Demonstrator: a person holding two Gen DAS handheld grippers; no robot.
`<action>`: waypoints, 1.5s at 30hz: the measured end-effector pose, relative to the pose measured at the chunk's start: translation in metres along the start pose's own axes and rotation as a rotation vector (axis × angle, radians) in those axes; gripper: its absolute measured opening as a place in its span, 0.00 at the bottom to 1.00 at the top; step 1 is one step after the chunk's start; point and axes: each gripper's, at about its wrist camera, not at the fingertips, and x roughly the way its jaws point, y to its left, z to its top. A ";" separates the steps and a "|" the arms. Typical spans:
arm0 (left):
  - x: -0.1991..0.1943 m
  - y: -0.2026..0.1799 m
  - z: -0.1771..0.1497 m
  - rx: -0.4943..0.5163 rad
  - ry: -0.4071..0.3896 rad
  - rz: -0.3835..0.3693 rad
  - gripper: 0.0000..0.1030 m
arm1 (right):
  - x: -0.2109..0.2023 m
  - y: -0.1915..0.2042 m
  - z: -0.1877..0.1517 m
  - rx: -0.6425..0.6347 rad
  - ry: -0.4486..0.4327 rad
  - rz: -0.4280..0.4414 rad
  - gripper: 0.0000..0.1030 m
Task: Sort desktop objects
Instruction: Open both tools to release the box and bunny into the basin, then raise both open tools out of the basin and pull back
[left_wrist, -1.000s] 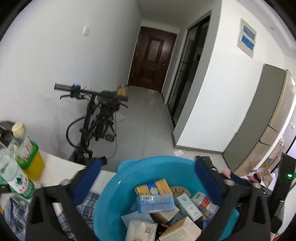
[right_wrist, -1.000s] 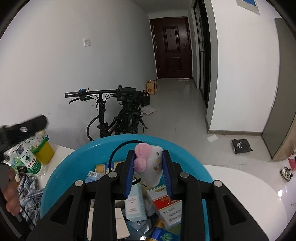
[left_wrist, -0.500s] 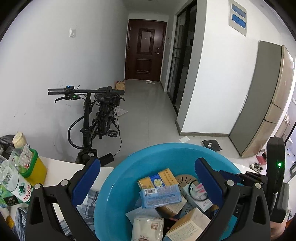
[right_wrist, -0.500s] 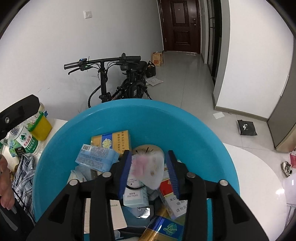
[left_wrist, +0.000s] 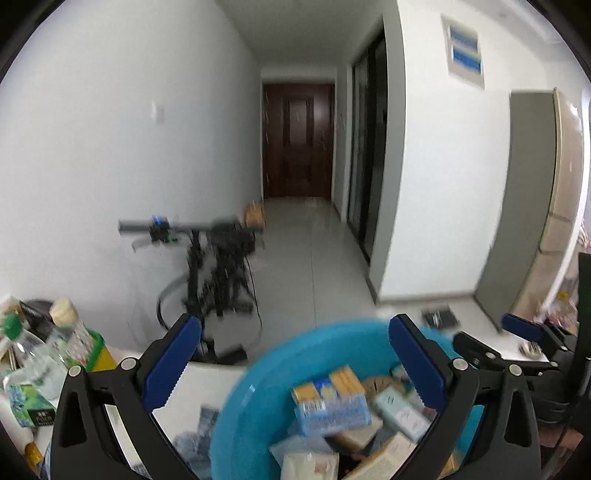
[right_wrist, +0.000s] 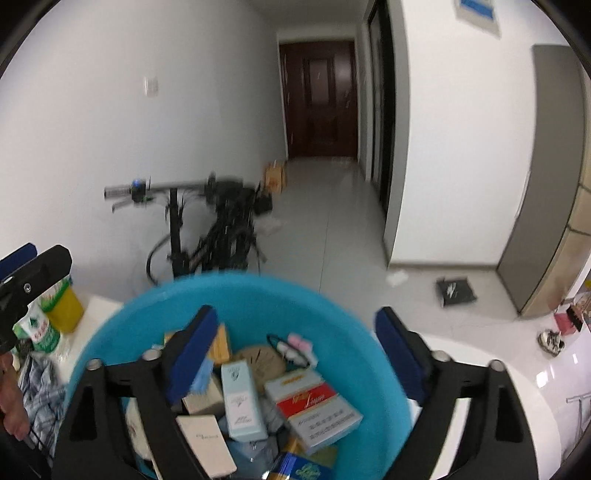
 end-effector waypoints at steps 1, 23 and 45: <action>-0.008 0.000 0.001 -0.001 -0.047 0.010 1.00 | -0.008 0.000 0.002 0.003 -0.034 -0.011 0.91; -0.075 0.001 0.015 0.012 -0.215 -0.049 1.00 | -0.098 -0.001 0.022 0.032 -0.301 -0.016 1.00; -0.166 -0.003 -0.017 0.073 -0.240 -0.095 1.00 | -0.170 0.004 -0.021 -0.001 -0.356 0.013 1.00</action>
